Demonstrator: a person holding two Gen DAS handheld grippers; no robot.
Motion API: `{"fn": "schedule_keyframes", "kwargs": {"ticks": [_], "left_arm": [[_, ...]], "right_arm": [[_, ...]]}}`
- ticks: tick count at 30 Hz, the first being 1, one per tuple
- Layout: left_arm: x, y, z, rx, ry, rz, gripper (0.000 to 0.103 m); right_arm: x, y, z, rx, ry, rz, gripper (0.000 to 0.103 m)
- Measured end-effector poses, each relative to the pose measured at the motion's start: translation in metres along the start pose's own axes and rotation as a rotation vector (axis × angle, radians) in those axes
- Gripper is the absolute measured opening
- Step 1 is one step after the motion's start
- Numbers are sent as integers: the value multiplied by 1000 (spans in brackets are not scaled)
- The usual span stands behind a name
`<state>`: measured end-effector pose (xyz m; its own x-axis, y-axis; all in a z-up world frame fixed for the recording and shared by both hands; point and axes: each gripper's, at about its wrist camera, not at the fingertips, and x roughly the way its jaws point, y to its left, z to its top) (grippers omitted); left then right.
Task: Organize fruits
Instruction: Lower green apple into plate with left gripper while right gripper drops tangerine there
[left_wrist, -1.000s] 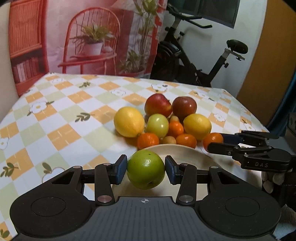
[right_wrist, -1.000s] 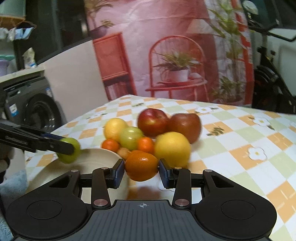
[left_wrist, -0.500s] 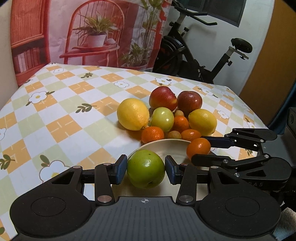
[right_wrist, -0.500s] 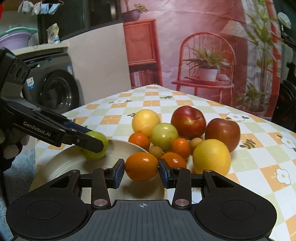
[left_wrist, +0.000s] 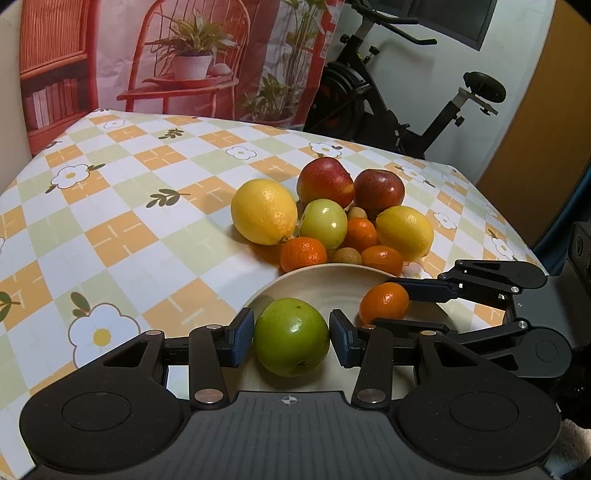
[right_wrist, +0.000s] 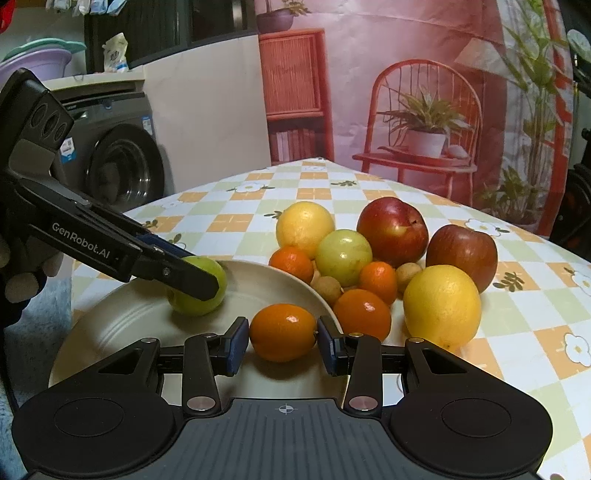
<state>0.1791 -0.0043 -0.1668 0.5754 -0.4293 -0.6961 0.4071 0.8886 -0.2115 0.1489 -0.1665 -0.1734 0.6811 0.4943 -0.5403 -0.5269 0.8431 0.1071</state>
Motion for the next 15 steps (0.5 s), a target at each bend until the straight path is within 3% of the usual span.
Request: {"fn": "schedule_keyframes", "kwargs": {"ticks": [9, 15], "left_arm": [[-7, -1, 1, -14, -39, 11, 50], [-21, 3, 2, -50, -132, 49, 51]], "right_arm": [[-12, -6, 0, 36, -56, 0, 40], [-32, -20, 1, 78, -154, -88, 43]]}}
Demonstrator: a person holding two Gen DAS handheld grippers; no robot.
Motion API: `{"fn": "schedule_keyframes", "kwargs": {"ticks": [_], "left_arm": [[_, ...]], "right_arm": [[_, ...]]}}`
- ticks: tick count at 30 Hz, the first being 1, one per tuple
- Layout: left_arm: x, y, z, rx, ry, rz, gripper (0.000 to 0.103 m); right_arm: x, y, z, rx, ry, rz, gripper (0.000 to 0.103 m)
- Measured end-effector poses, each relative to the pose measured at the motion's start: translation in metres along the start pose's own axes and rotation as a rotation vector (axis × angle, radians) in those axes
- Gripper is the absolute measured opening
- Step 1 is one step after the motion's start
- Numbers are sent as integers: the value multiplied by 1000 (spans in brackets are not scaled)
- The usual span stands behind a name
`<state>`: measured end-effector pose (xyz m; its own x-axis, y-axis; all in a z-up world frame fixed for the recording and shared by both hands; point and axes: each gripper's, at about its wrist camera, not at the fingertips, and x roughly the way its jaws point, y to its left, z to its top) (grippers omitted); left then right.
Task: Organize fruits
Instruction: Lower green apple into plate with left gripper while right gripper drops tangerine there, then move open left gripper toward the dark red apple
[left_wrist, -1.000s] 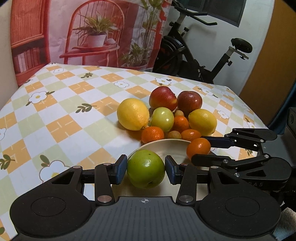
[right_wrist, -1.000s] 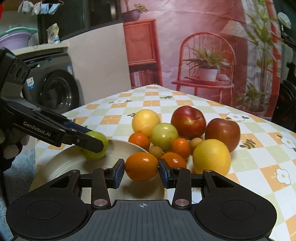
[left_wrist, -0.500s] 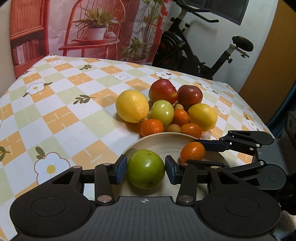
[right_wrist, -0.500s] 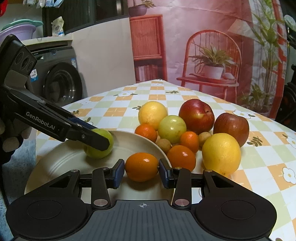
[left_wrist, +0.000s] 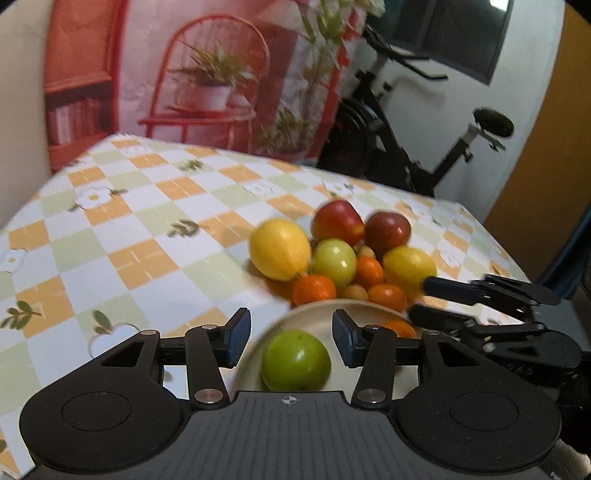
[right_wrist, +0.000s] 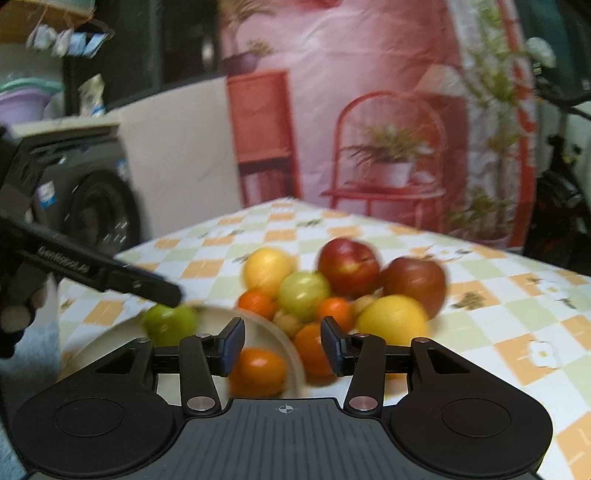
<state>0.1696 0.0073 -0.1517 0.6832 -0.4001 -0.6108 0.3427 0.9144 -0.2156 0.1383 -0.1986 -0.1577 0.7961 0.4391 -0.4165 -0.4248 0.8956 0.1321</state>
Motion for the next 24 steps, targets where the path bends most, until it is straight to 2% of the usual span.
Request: {"fn": "schedule_keyframes", "kwargs": {"ticks": [5, 9, 17, 24], "left_arm": [[-7, 4, 3, -31, -75, 65, 51], [-10, 5, 4, -30, -96, 93, 52], [-7, 7, -4, -37, -91, 140, 52], [-5, 8, -11, -49, -84, 159, 52]], "right_arm": [[-10, -25, -3, 74, -52, -106, 43], [-12, -42, -12, 145, -56, -159, 43], [-12, -51, -18, 195, -57, -206, 48], [-12, -52, -19, 203, -57, -211, 51]]}}
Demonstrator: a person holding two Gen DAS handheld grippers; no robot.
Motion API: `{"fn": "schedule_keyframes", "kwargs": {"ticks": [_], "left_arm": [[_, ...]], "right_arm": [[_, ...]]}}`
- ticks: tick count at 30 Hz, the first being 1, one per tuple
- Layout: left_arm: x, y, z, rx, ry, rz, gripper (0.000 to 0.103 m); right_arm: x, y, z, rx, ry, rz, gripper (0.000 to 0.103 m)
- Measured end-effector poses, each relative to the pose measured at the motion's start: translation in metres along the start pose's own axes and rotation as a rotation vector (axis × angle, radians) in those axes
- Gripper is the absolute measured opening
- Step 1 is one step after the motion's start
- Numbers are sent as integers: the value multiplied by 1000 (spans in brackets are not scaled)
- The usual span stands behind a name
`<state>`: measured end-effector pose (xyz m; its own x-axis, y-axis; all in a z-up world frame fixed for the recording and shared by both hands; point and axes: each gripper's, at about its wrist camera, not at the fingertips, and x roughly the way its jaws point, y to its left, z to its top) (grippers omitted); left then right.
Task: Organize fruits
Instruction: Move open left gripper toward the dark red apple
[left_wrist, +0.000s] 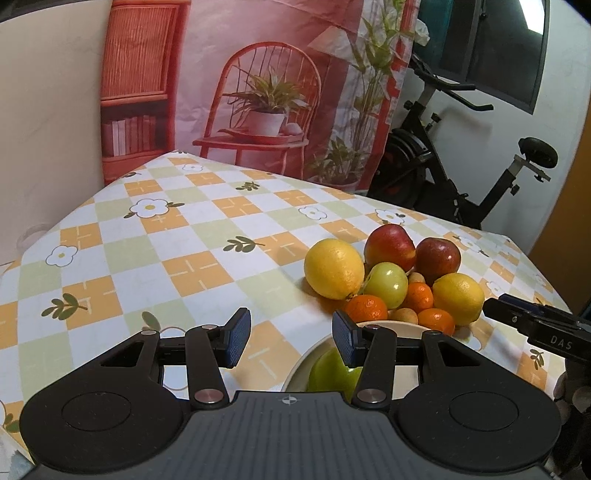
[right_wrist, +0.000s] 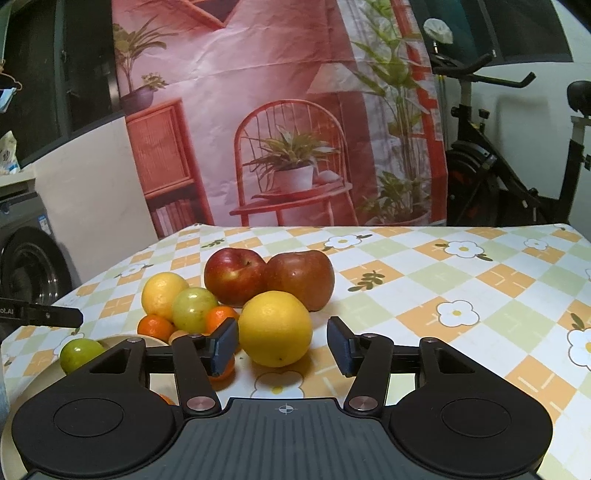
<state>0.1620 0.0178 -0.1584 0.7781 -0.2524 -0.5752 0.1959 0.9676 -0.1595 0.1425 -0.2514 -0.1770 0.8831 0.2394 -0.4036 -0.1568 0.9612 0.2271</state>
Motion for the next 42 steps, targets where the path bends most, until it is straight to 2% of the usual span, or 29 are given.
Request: {"fn": "schedule_keyframes", "kwargs": {"ticks": [7, 27, 36, 42], "left_arm": [[0, 0, -2, 1, 5, 0, 52], [-1, 2, 1, -1, -3, 16, 51], [3, 6, 4, -14, 34, 18, 51], [-1, 6, 12, 24, -2, 48, 51]], "right_arm": [[0, 3, 0, -21, -1, -1, 58], [1, 8, 0, -26, 5, 2, 60], [3, 6, 0, -25, 14, -5, 63], [-4, 2, 7, -31, -16, -26, 68]]}}
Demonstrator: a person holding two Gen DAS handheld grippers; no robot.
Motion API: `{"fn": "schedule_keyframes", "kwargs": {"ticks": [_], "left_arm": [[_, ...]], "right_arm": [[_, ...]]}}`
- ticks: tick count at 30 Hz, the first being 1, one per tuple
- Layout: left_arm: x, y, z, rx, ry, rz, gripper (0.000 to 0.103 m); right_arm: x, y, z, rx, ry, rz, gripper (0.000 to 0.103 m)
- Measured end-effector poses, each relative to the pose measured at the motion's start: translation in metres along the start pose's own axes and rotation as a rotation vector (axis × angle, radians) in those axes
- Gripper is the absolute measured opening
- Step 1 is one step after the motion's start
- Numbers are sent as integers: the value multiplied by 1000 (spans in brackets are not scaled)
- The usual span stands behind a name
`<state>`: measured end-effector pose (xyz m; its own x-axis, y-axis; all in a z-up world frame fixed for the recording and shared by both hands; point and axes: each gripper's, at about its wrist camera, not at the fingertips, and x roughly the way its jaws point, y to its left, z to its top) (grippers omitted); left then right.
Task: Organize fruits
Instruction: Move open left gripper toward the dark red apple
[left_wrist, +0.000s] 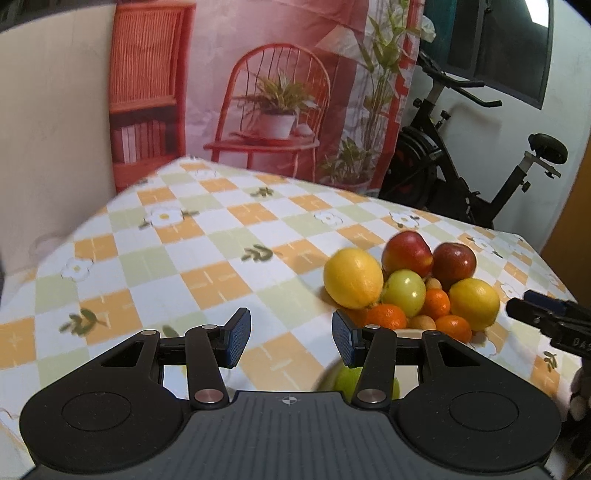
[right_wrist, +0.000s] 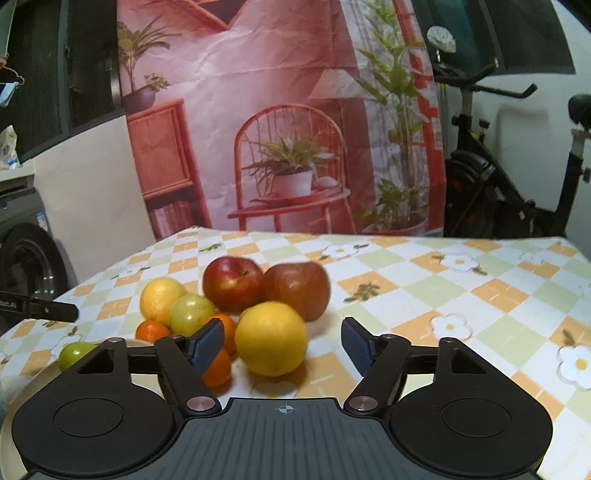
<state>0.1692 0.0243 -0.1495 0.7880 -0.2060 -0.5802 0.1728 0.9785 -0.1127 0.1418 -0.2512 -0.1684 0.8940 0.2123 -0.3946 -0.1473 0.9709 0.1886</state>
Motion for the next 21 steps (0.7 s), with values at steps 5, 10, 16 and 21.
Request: {"fn": "schedule_keyframes", "kwargs": {"ticks": [5, 10, 16, 21], "left_arm": [[-5, 6, 11, -58, -36, -15, 51], [-8, 1, 24, -71, -78, -4, 51], [6, -10, 35, -91, -31, -79, 51], [19, -25, 46, -47, -8, -91, 51]], "right_arm": [[0, -3, 12, -26, 3, 8, 73], [6, -2, 25, -86, 42, 3, 74], [18, -7, 35, -134, 80, 10, 75], [29, -11, 39, -141, 107, 51, 76]]}}
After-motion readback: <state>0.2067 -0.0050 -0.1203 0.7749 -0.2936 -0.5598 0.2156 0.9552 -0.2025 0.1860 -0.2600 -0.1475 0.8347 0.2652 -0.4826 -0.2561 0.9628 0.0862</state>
